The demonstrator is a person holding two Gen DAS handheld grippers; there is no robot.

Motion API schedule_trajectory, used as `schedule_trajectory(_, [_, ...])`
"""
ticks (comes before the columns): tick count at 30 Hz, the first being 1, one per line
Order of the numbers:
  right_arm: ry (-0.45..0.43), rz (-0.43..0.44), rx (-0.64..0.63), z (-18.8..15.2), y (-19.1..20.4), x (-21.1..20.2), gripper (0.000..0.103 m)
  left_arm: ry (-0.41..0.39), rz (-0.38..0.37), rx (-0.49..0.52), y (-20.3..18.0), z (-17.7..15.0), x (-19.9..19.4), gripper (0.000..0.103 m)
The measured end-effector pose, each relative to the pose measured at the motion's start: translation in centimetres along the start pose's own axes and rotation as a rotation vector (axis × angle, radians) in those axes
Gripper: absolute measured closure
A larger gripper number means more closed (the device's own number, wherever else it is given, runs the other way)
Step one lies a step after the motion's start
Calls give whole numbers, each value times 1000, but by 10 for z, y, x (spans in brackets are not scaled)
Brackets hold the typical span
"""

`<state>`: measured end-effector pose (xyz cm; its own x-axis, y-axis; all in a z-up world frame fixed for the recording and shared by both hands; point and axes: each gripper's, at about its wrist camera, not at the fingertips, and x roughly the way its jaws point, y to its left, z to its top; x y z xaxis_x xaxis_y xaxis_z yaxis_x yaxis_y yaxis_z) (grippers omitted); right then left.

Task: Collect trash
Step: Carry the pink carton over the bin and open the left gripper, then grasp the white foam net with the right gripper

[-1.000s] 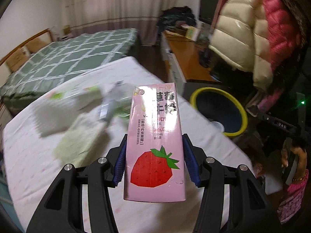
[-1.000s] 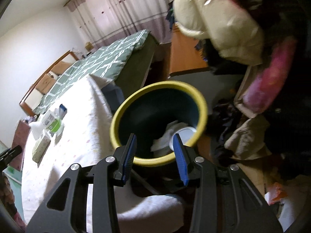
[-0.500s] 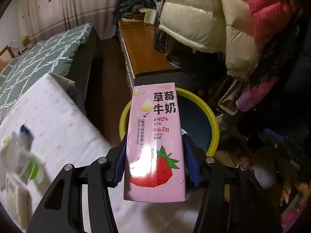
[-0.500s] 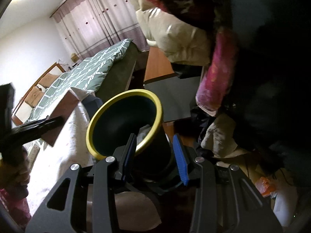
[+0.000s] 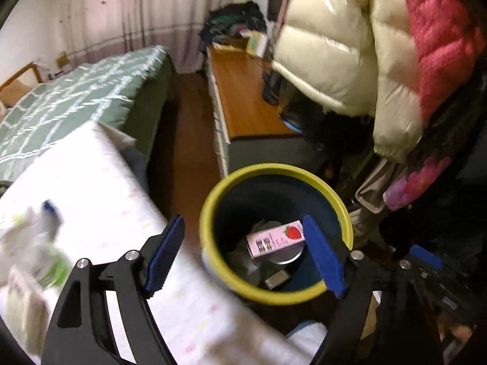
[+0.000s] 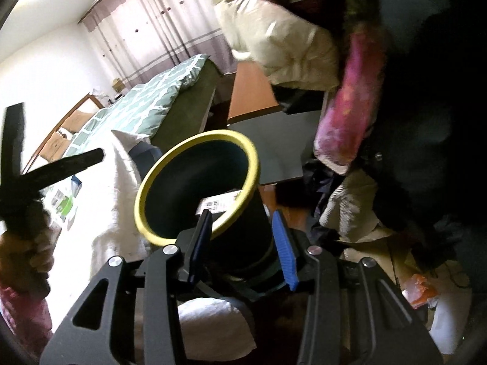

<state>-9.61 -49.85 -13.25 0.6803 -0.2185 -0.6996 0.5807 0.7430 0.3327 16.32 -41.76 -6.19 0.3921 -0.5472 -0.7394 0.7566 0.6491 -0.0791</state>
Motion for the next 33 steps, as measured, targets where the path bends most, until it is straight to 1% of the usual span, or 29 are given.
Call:
schedule_trajectory(2, [14, 16, -18, -2, 10, 6, 62, -40, 31, -30, 19, -14, -33, 19])
schedule_trajectory(5, [33, 39, -47, -4, 28, 14, 62, -73, 74, -73, 47, -36, -73, 15])
schedule_trajectory(8, [54, 67, -90, -7, 51, 22, 62, -112, 141, -145, 82, -67, -119, 11])
schedule_trajectory(11, [67, 91, -138, -8, 75, 26, 62, -152, 258, -226, 120, -104, -165, 10])
schedule_trajectory(13, [75, 111, -176, -9, 95, 30, 62, -168, 335, -270, 140, -125, -189, 9])
schedule_trajectory(17, [99, 165, -248, -9, 135, 37, 61, -182, 438, -353, 172, -167, -226, 9])
schedule_trajectory(21, [122, 238, -331, -9, 186, 45, 61, -161, 499, -410, 198, -203, -249, 8])
schedule_trajectory(24, [124, 302, -396, -4, 231, 47, 61, -157, 527, -449, 213, -223, -262, 8])
schedule_trajectory(28, [109, 395, -512, -1, 307, 47, 60, -167, 557, -476, 225, -238, -273, 8])
schedule_trajectory(31, [104, 455, -591, -2, 358, 52, 52, -179, 557, -484, 230, -243, -280, 8])
schedule_trajectory(33, [100, 481, -658, -3, 396, 63, 52, -179, 551, -487, 232, -246, -282, 8])
